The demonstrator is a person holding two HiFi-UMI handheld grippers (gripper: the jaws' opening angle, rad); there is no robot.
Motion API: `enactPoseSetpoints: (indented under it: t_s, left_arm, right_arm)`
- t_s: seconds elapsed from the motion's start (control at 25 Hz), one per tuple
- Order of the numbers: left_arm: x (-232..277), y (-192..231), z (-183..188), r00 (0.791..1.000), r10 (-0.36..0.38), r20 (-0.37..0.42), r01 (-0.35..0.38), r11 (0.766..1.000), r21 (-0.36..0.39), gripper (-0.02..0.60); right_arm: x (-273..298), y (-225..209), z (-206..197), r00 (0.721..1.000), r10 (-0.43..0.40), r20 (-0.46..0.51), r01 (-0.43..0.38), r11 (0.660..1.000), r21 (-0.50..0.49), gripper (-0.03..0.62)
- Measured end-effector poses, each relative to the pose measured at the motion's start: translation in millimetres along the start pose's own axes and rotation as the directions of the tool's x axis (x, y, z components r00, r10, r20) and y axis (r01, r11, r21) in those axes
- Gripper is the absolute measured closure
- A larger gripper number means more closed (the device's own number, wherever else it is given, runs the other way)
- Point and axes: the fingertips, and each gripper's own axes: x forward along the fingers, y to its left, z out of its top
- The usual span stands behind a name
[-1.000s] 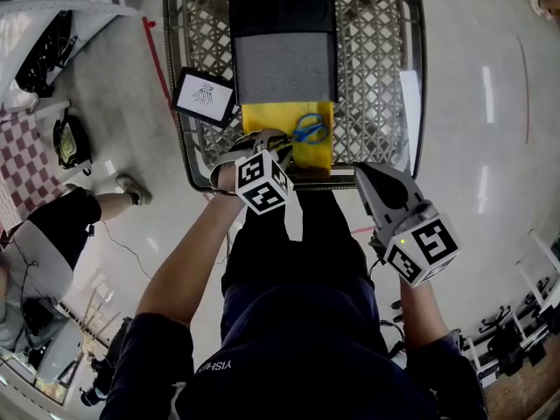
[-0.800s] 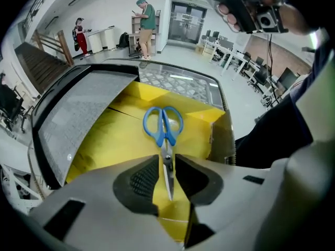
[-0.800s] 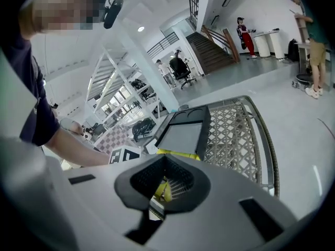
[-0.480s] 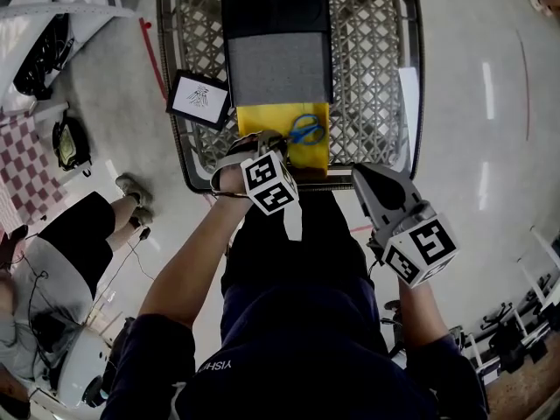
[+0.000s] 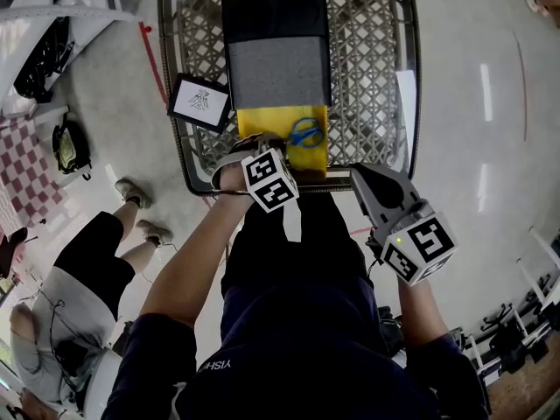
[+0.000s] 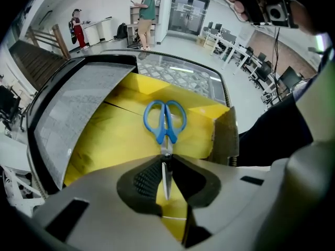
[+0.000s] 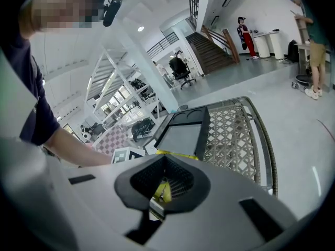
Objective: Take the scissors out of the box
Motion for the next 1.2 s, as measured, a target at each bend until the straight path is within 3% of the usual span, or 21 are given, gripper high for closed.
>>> enactPoseSetpoints:
  t_s: [0.36,0.68,0.96,1.2]
  left_arm:
    - [-35.5,1.9,8.4,0.993,0.000,0.121,0.007,0.998,-0.059,0.509]
    - [-99.4,19.5,19.1,0.966,0.055,0.254,-0.026,0.993,-0.116,0.509]
    - [-160.8,39.8,32.8,0.924,0.114,0.365,-0.055,0.984,-0.170,0.509]
    - [-207.6,49.2,45.1,0.876,0.152,0.457,-0.056,0.975,-0.216,0.509]
  right_arm:
    - [0.0,12.5,16.0,1.000,-0.006,0.024,0.007,1.000,-0.019,0.576]
    - [3.8,31.2,39.8,0.998,-0.006,0.069,0.010,0.998,-0.064,0.576]
    - [1.0,52.1,70.3,0.993,-0.014,0.116,0.027,0.993,-0.114,0.576]
    - [-3.0,66.8,93.2,0.988,-0.016,0.152,0.040,0.988,-0.152,0.576]
